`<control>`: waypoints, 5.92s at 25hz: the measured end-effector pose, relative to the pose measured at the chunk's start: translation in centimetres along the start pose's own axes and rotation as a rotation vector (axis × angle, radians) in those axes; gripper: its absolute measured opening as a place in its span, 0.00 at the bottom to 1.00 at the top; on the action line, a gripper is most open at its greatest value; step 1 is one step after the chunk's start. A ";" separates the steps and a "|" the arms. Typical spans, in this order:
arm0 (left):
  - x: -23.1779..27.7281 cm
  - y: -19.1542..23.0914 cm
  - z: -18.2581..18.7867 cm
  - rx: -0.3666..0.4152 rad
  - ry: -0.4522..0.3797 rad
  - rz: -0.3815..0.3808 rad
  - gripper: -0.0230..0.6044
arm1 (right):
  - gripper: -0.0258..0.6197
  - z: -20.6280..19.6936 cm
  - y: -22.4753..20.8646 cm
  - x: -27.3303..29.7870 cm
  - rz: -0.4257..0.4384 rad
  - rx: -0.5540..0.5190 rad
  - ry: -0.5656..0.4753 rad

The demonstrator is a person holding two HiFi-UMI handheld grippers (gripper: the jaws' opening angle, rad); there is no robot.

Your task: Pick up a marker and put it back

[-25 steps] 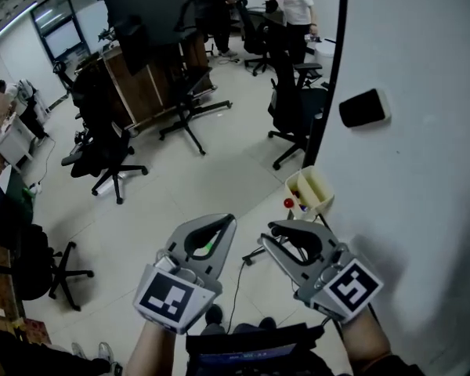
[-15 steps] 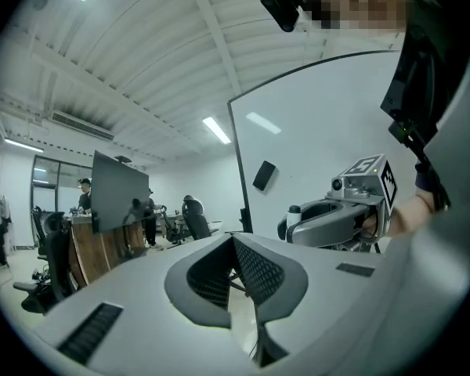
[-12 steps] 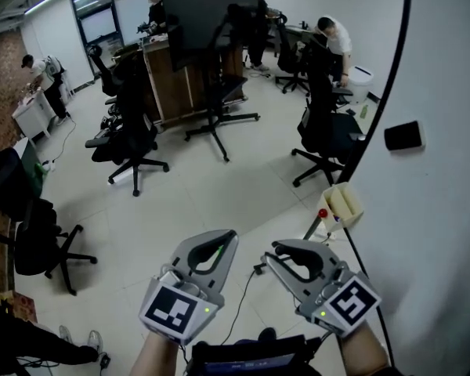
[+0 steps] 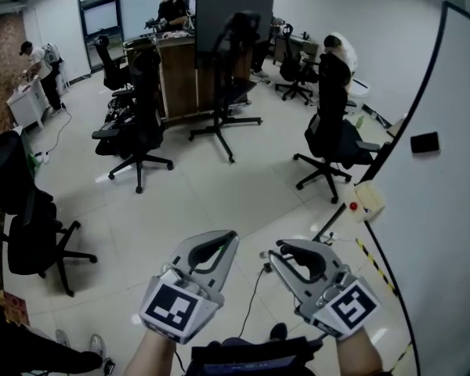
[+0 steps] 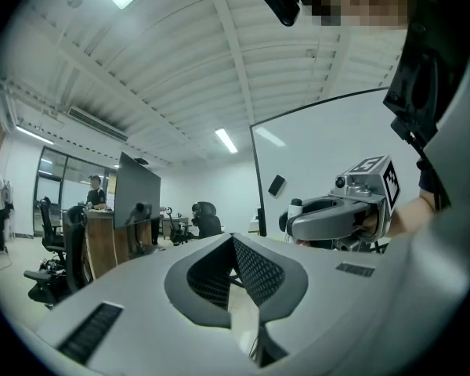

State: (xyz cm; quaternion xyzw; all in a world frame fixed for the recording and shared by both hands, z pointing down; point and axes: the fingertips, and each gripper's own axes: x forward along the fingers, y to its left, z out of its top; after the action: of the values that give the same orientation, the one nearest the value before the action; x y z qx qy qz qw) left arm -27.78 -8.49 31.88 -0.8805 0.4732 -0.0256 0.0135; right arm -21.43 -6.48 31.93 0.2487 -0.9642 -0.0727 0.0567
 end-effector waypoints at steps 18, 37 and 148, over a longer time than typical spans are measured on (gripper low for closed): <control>-1.7 -7.1 1.5 -0.010 -0.020 -0.054 0.03 | 0.18 1.0 4.3 -6.5 -0.042 -0.016 0.018; -1.6 -26.0 1.7 0.026 0.078 0.095 0.03 | 0.18 -1.1 3.4 -24.9 0.098 0.061 -0.068; -7.3 -23.1 1.0 0.020 0.054 -0.251 0.03 | 0.18 0.4 8.4 -23.4 -0.259 0.089 0.015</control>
State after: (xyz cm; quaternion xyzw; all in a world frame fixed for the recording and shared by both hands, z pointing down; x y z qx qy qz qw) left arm -12.56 10.37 31.76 -0.9315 0.3593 -0.0556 0.0060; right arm -5.09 12.26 31.27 0.3741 -0.9257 -0.0348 0.0432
